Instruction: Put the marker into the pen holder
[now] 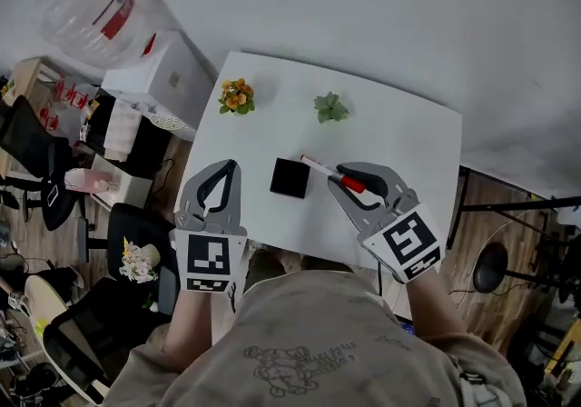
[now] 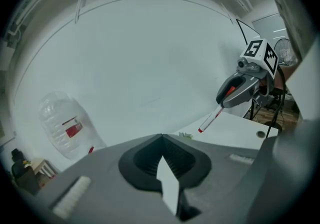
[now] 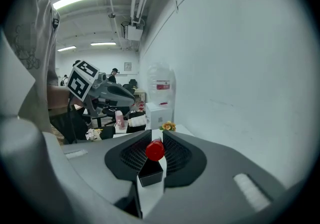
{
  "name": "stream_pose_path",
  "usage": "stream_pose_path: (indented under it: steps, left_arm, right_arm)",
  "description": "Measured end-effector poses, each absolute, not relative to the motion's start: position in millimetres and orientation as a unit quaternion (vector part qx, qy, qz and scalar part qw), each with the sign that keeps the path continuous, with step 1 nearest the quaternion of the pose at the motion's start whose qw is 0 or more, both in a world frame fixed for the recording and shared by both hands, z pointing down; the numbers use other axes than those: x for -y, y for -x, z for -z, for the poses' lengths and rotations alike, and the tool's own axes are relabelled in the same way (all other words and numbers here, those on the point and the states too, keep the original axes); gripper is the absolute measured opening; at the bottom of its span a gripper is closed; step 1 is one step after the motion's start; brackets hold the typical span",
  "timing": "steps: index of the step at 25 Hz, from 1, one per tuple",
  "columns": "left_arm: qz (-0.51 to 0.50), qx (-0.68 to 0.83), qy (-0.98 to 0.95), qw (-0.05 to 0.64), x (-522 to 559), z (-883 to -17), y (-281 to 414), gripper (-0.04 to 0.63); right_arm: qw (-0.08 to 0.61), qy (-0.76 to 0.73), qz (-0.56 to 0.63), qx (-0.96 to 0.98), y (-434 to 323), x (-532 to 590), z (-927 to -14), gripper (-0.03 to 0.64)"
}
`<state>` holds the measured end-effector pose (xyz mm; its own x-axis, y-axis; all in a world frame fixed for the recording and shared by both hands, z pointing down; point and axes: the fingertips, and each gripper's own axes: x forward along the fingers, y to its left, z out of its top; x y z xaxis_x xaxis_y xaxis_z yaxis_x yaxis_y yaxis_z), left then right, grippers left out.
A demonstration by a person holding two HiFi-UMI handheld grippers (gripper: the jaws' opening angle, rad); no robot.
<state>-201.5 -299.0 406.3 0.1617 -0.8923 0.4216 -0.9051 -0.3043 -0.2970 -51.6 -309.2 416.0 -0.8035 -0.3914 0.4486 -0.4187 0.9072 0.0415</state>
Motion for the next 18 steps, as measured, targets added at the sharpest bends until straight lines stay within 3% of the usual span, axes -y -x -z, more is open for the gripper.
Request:
stream_pose_path:
  steps: [18]
  left_arm:
    - [-0.287,0.424,-0.859,-0.022,353.5,-427.7,209.2,0.0]
  right_arm:
    - [0.291,-0.324,-0.063,0.898,95.8,314.6,-432.8,0.098]
